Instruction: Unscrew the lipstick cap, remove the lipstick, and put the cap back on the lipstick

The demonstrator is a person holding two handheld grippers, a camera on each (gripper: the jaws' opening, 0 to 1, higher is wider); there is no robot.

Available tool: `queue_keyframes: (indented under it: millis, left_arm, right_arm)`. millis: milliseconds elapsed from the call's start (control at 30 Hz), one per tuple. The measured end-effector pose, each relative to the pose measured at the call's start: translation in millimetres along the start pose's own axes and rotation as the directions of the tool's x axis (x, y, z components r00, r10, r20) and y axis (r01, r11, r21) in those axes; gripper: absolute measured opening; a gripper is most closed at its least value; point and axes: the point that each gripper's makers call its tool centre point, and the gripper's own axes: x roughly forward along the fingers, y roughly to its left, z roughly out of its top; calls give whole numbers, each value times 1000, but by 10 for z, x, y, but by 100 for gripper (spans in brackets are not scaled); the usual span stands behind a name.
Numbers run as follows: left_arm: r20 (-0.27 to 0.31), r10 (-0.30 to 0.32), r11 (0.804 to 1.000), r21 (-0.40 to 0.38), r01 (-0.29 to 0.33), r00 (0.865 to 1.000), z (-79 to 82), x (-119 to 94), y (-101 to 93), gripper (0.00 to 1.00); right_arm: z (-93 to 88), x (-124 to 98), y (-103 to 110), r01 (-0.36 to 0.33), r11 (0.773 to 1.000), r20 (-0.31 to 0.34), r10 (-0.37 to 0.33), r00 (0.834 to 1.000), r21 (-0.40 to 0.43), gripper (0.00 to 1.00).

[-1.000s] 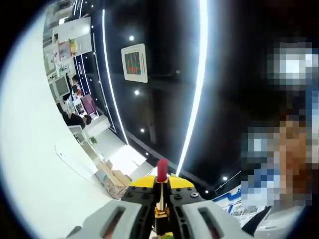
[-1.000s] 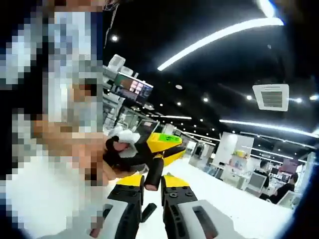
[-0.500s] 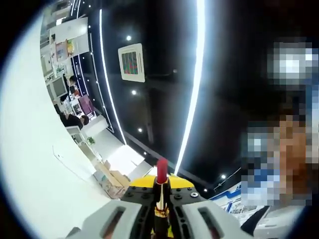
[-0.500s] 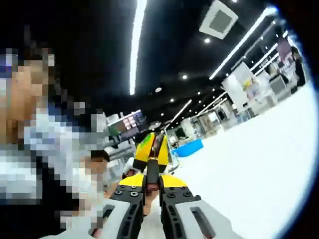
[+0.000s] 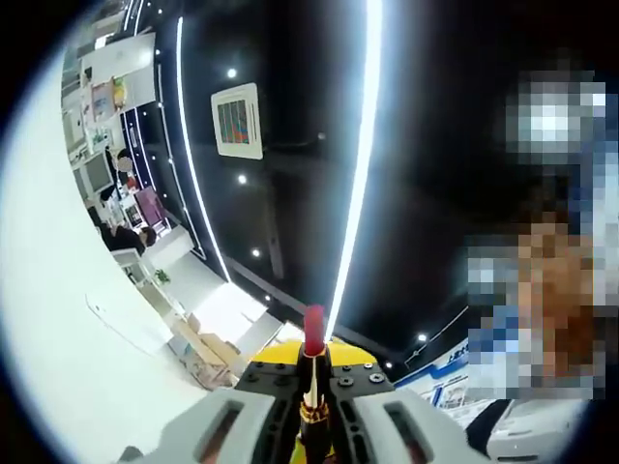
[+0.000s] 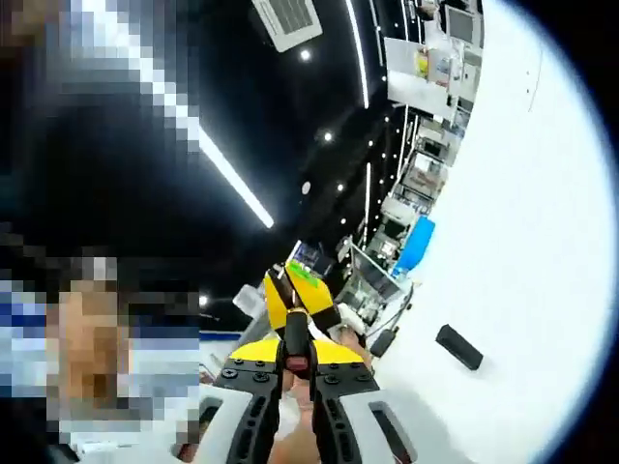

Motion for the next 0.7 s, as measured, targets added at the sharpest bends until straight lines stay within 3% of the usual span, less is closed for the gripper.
queue_keyframes:
  millis: [33,100,133,233,367,433,533,567,633,667,700]
  left_arm:
    - [0,10,1000,1,-10,1000,-5,-3,18,9]
    - [-1,33,999,4,-33,999,-9,-22,74,9]
    - [-2,37,999,1,-37,999,-10,-28,89,9]
    - [-3,47,999,-5,-47,999,-8,-31,112,9]
    - [-10,51,999,-5,-51,999,-18,-30,123,9]
    - [-11,56,998,-7,-56,998,-26,-32,133,9]
    - [-17,71,997,-13,-71,997,-46,-38,166,9]
    - [-21,75,997,-14,-75,997,-57,-42,173,9]
    - [-25,76,997,-20,-77,997,-71,-43,175,9]
    - [-25,76,997,-21,-76,997,-70,-42,174,9]
    - [-25,77,997,-20,-78,997,-65,-43,176,9]
  right_arm:
    - [-8,0,-20,26,996,-6,-27,1000,-87,10]
    - [-39,6,-35,78,964,-28,-88,996,-255,10]
    - [-44,9,-33,84,956,-31,-96,995,-281,10]
    - [75,5,-111,114,888,-45,-150,988,-446,10]
    - [84,4,-147,129,837,-54,-186,981,-532,11]
    - [99,-1,-172,140,797,-54,-211,976,-588,11]
    - [108,-2,-186,144,680,-53,-260,964,-719,12]
    - [106,-2,-186,143,666,-54,-265,963,-732,12]
    - [91,9,-178,128,562,-59,-302,951,-817,13]
    - [89,10,-181,123,529,-58,-314,948,-839,14]
    - [77,12,-191,115,465,-56,-339,939,-878,14]
